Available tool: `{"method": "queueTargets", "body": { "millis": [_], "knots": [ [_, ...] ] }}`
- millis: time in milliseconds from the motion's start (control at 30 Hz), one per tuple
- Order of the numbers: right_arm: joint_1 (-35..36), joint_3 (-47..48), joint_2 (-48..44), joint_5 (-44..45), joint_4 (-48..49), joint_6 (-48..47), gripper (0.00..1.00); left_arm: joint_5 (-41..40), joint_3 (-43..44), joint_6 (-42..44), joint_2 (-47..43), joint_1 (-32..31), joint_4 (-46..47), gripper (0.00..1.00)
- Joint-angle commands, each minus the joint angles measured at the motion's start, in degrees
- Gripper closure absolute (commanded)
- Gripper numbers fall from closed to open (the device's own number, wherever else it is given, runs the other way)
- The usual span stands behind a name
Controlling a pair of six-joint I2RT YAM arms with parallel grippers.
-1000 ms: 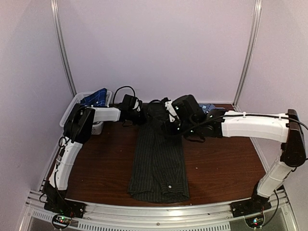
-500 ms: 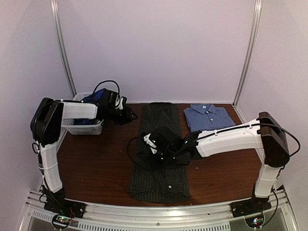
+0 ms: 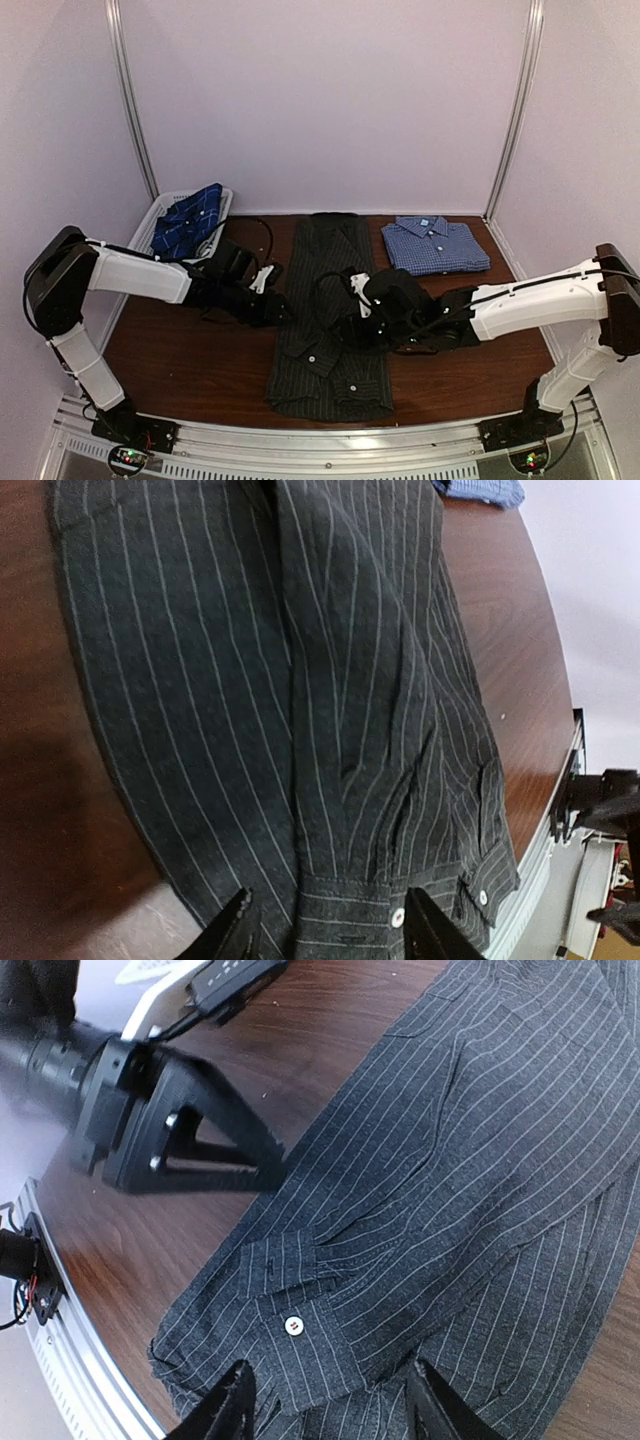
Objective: Fold and stack the long sleeve shirts
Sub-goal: Fold the sleeve at the center of the board, then adjust the sleeve at the center of the board.
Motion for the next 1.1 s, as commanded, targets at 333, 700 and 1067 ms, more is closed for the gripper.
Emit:
{"method": "queueTargets", "body": {
  "millis": [333,700,1067],
  "knots": [
    [0.3,-6.3,-3.5,4.1,2.8,10.4,0.5,-5.6,-9.0,-3.6,-0.9,-7.7,6.1,0.53],
    [0.2,-9.7,-7.6,4.8,-0.2,11.1,0.5,-5.3,-8.4,-3.4,-2.1,-8.9,3.6,0.75],
    [0.2,-10.4,-8.7,6.6,-1.7,11.4,0.49,-9.0,-12.1,-6.8,-12.7,-12.2,3.2,1.0]
  ]
}}
